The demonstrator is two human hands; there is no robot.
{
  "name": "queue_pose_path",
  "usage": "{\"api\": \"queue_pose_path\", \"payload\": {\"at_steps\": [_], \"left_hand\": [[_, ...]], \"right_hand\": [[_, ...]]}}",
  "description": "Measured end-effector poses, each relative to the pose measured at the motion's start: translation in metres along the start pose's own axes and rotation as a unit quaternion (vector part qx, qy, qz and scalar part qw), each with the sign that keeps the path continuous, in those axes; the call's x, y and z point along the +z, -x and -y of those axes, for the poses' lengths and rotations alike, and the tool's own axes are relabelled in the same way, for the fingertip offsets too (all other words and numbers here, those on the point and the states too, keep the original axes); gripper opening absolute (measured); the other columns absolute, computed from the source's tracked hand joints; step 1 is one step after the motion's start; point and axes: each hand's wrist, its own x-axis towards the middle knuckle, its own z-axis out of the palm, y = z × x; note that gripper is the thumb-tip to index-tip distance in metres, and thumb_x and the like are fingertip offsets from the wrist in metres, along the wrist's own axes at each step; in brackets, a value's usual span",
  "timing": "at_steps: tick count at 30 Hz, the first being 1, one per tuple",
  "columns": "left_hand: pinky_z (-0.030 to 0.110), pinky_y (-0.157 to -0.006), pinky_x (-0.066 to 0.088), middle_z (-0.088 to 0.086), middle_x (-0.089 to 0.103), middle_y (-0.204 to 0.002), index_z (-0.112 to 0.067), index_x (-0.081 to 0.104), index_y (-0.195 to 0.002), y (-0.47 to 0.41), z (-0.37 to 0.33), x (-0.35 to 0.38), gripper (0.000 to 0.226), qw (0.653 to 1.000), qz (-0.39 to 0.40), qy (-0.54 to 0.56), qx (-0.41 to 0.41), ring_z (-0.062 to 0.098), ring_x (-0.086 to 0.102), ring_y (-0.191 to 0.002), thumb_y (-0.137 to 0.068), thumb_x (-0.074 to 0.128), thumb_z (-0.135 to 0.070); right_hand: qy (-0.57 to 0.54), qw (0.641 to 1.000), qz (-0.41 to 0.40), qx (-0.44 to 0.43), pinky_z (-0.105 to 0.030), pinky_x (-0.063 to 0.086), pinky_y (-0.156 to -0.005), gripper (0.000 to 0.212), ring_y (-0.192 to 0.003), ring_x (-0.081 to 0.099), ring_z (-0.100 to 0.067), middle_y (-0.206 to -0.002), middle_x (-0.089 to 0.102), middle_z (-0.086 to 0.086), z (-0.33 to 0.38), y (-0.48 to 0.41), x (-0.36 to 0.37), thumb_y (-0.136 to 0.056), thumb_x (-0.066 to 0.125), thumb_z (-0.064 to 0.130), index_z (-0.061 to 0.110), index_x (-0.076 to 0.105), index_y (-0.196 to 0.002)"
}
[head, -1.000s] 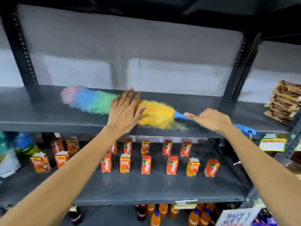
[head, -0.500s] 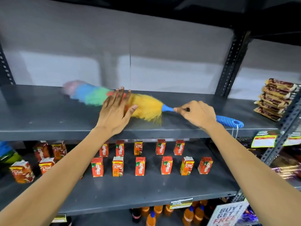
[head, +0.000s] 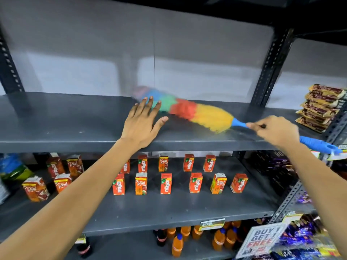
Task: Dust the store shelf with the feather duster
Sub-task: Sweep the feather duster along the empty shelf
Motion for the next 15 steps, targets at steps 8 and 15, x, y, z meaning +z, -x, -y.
{"api": "queue_pose_path", "payload": {"at_steps": [8, 15], "left_hand": [[0.041, -0.116, 0.004, 0.009, 0.011, -0.156, -0.019, 0.011, -0.146, -0.016, -0.031, 0.004, 0.066, 0.998, 0.014, 0.015, 0.051, 0.023, 0.004, -0.144, -0.091, 0.012, -0.056], [0.04, -0.115, 0.008, 0.01, 0.021, -0.154, -0.018, 0.022, -0.144, -0.008, -0.021, -0.001, 0.072, 0.998, -0.022, 0.065, 0.016, 0.023, 0.011, -0.143, -0.086, 0.007, -0.058]], "right_hand": [[-0.087, 0.992, 0.07, -0.055, -0.035, 0.047, -0.07, 0.028, -0.078, 0.063, -0.024, -0.079, 0.073, -0.003, 0.01, 0.031, -0.003, -0.087, 0.056, 0.052, 0.037, 0.074, -0.103], [-0.04, 0.998, 0.032, -0.031, -0.033, 0.042, -0.069, 0.03, -0.092, 0.064, -0.031, -0.076, 0.062, 0.003, 0.01, 0.033, -0.011, -0.087, 0.053, 0.055, 0.04, 0.072, -0.106]]}}
